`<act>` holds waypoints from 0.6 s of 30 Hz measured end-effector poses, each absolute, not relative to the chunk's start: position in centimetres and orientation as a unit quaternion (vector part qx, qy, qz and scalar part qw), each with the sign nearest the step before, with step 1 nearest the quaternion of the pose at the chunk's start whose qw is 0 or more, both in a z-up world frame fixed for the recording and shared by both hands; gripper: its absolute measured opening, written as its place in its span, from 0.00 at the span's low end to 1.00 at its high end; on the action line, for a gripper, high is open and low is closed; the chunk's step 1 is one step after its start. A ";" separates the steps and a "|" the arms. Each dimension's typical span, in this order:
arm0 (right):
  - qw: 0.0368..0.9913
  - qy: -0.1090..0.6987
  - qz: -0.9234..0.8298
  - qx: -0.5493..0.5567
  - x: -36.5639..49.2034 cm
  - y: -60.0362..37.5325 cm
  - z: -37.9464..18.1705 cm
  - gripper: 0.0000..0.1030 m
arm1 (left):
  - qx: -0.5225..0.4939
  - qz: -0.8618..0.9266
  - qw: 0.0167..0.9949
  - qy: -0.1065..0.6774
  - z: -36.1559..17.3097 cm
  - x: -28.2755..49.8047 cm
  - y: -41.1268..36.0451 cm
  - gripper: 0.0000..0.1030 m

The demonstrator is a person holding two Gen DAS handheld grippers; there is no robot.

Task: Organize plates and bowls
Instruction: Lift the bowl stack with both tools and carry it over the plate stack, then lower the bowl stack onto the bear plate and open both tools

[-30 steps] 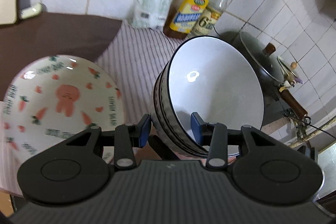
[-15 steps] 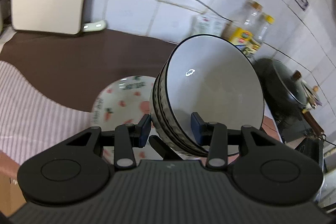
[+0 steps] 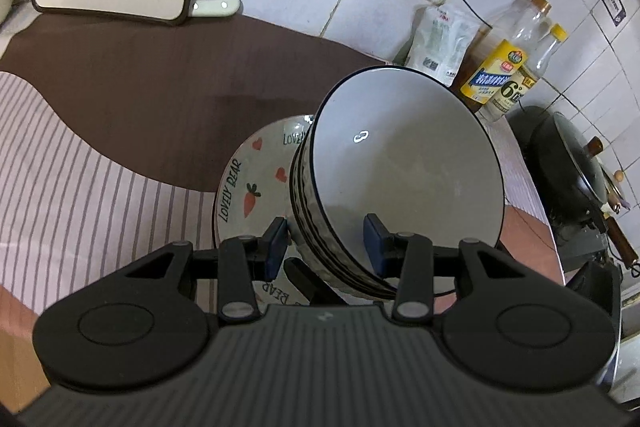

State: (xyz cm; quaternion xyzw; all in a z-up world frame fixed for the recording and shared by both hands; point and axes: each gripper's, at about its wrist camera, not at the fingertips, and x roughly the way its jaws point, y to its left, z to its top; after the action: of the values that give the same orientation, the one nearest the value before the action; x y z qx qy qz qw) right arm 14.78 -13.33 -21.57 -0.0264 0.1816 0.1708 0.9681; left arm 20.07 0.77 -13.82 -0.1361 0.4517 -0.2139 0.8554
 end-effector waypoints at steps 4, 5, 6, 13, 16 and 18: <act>0.966 0.197 0.166 -0.025 15.6 -13.4 -22.3 0.99 | -0.135 -0.216 0.851 0.460 -14.5 20.6 0.4 0.38; 0.966 0.200 0.164 -0.024 15.6 -13.5 -22.4 0.99 | -0.135 -0.217 0.850 0.461 -14.7 20.7 0.3 0.38; 0.966 0.202 0.163 -0.022 15.7 -13.5 -22.5 0.99 | -0.134 -0.217 0.849 0.462 -14.8 20.8 0.2 0.38; 0.966 0.207 0.157 -0.007 15.7 -13.4 -22.9 0.99 | -0.120 -0.213 0.854 0.460 -14.9 20.9 0.0 0.38; 0.965 0.210 0.157 -0.009 15.7 -13.5 -22.8 0.99 | -0.125 -0.211 0.853 0.462 -15.1 21.0 0.1 0.38; 0.965 0.210 0.158 -0.009 15.7 -13.6 -22.7 0.99 | -0.128 -0.210 0.853 0.461 -15.1 21.1 0.2 0.38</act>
State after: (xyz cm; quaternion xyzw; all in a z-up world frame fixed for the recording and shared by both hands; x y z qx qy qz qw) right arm 15.74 -13.55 -22.74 -0.0087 0.2096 0.1576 0.9650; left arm 21.06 0.15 -15.13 -0.1275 0.4607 -0.2095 0.8530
